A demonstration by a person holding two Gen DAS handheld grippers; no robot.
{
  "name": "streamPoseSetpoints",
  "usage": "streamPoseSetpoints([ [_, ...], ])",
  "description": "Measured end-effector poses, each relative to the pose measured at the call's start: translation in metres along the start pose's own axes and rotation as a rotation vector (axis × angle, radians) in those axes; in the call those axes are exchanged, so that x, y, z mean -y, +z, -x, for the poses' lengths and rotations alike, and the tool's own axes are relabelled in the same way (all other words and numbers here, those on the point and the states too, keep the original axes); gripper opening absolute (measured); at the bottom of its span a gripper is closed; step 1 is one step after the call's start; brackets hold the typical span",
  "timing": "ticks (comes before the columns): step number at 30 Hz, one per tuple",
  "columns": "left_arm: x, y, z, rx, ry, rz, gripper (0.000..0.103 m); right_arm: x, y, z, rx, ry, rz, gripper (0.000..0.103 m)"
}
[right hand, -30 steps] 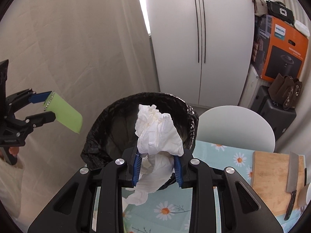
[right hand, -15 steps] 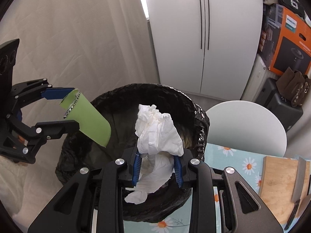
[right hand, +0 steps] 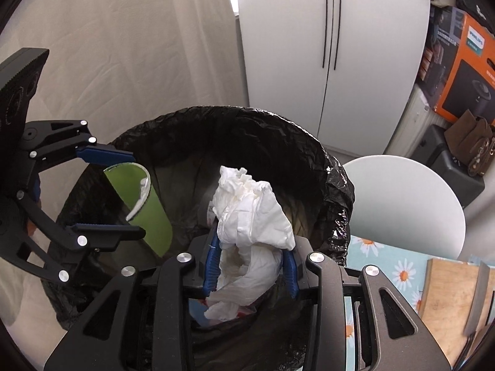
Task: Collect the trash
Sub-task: 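Carry the green cup and tissue over the bin and release both, then move both open tools back from the bin toward the table trash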
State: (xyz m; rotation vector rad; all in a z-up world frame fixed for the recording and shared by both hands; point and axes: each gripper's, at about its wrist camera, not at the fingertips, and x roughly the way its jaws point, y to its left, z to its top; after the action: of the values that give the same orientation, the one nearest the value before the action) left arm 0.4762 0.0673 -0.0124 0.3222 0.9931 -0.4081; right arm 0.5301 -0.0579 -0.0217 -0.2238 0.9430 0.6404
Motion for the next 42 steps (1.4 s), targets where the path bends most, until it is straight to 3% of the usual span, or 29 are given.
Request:
streamPoseSetpoints([
  [4, -0.004, -0.008, 0.011, 0.015, -0.006, 0.049, 0.08, -0.001, -0.002, 0.014, 0.043, 0.002, 0.01, 0.058],
  [7, -0.006, -0.018, 0.028, 0.049, 0.029, 0.084, 0.089, 0.0, -0.005, 0.027, 0.076, 0.004, 0.001, 0.061],
  [12, -0.004, -0.036, 0.053, 0.065, 0.086, 0.128, 0.094, 0.002, -0.013, 0.051, 0.12, -0.004, -0.022, 0.07],
  [15, 0.004, -0.046, 0.062, 0.059, 0.157, 0.15, 0.097, 0.001, -0.019, 0.066, 0.153, -0.041, -0.034, 0.088],
  [18, 0.011, -0.056, 0.072, 0.059, 0.138, 0.186, 0.097, -0.001, -0.027, 0.077, 0.171, -0.052, -0.039, 0.088],
  [22, 0.025, -0.069, 0.083, 0.045, 0.199, 0.203, 0.097, -0.005, -0.037, 0.087, 0.167, -0.065, -0.033, 0.088],
  [28, 0.051, -0.095, 0.095, 0.028, 0.224, 0.236, 0.097, -0.017, -0.06, 0.097, 0.163, -0.059, -0.036, 0.089],
  [42, 0.097, -0.156, 0.11, -0.01, 0.213, 0.309, 0.097, -0.037, -0.114, 0.118, 0.127, -0.033, -0.021, 0.089],
])
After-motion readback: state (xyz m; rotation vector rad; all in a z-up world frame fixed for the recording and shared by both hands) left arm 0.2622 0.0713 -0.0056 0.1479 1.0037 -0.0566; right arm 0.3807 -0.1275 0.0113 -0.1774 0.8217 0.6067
